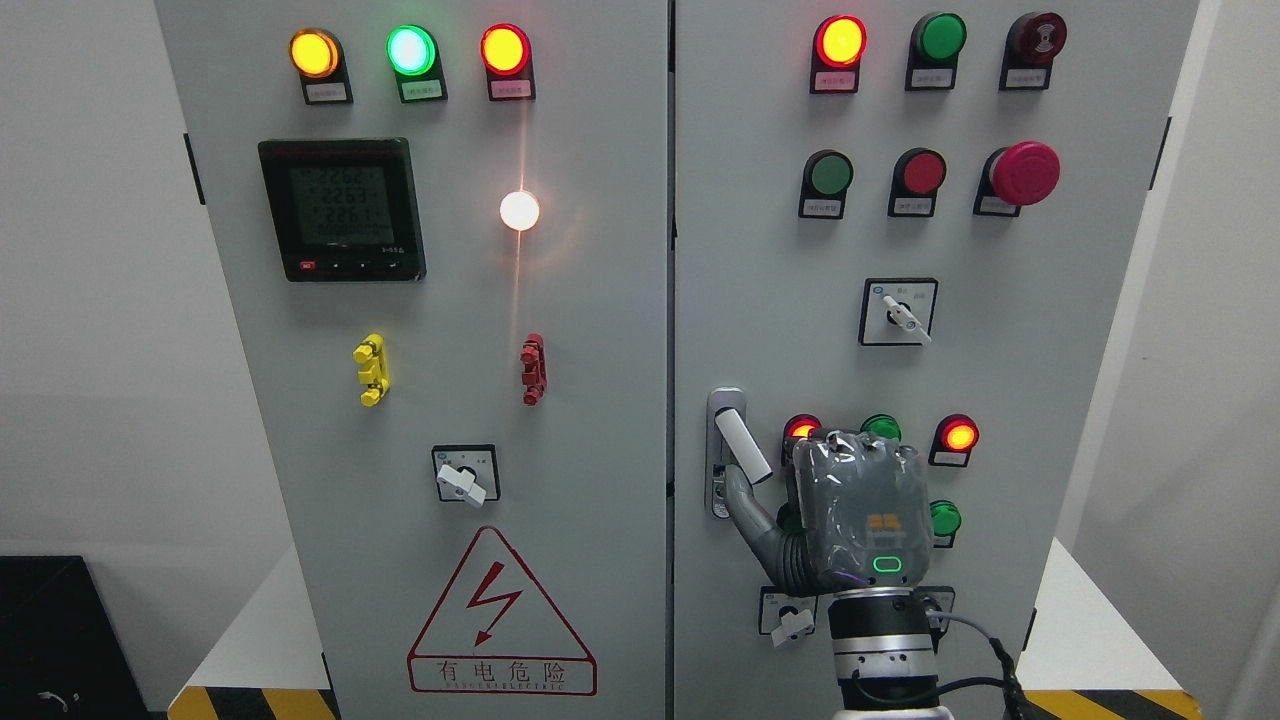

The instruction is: Release door handle

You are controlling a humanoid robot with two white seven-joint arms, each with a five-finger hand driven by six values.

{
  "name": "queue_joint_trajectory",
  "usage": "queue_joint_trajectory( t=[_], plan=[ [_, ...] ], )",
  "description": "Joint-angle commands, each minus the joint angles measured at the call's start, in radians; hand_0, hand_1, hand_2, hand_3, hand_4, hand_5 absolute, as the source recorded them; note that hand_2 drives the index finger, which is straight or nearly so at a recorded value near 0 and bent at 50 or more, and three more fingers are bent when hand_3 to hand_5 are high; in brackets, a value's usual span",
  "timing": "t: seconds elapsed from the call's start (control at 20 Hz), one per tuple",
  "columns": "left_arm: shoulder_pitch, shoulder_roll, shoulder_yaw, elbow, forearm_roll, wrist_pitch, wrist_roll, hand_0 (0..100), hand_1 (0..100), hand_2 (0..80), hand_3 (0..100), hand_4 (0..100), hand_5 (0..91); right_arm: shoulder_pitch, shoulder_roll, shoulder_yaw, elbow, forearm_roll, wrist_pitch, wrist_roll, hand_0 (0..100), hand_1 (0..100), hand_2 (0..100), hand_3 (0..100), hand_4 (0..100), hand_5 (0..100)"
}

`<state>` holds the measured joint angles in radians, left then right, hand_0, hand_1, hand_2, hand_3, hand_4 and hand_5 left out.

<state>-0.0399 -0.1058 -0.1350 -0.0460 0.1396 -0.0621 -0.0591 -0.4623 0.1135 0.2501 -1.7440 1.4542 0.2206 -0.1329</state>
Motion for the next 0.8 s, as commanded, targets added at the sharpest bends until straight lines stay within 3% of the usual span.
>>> queue_joint_trajectory(
  t=[0.0, 0.75],
  plan=[
    [0.000, 0.000, 0.000, 0.000, 0.000, -0.001, -0.001, 12, 56, 0.0, 0, 0, 0.0, 0.005, 0.000, 0.000, -0.009, 0.000, -0.001, 0.007, 47, 34, 99, 100, 100, 100],
    [0.000, 0.000, 0.000, 0.000, 0.000, -0.001, -0.001, 12, 56, 0.0, 0, 0, 0.0, 0.005, 0.000, -0.014, -0.012, 0.000, -0.003, 0.006, 49, 33, 99, 100, 100, 100]
  ],
)
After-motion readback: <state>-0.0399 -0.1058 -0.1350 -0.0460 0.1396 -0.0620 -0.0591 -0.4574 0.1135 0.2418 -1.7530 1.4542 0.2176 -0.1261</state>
